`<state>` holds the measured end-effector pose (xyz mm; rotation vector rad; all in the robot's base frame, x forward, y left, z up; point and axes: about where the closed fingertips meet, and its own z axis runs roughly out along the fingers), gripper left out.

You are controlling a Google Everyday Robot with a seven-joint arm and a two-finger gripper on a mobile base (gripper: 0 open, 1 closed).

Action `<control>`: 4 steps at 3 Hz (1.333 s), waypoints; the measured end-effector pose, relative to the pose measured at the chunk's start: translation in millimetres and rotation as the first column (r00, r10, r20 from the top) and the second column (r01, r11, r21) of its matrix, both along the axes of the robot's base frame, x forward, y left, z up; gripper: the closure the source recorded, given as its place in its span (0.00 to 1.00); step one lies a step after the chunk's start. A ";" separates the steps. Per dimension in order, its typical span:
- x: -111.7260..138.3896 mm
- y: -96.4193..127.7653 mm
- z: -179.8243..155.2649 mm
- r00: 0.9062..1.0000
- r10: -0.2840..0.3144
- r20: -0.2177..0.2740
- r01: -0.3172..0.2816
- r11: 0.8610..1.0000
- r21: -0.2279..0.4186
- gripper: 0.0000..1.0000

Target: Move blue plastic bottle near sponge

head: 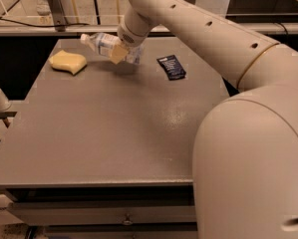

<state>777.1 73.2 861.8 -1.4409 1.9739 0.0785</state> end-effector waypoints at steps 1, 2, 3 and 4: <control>12.9 7.6 -3.5 0.998 -0.020 -0.055 0.022 0.999 0.029 1.00; 18.0 25.6 -3.3 0.996 -0.004 -0.092 0.010 0.998 0.066 1.00; 19.7 42.8 -3.9 0.993 0.018 -0.117 -0.008 0.996 0.086 1.00; 20.3 56.2 -12.0 0.989 0.031 -0.142 -0.019 0.996 0.084 1.00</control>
Offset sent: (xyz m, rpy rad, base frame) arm 0.0272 0.0432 0.0067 0.1157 0.1276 0.0065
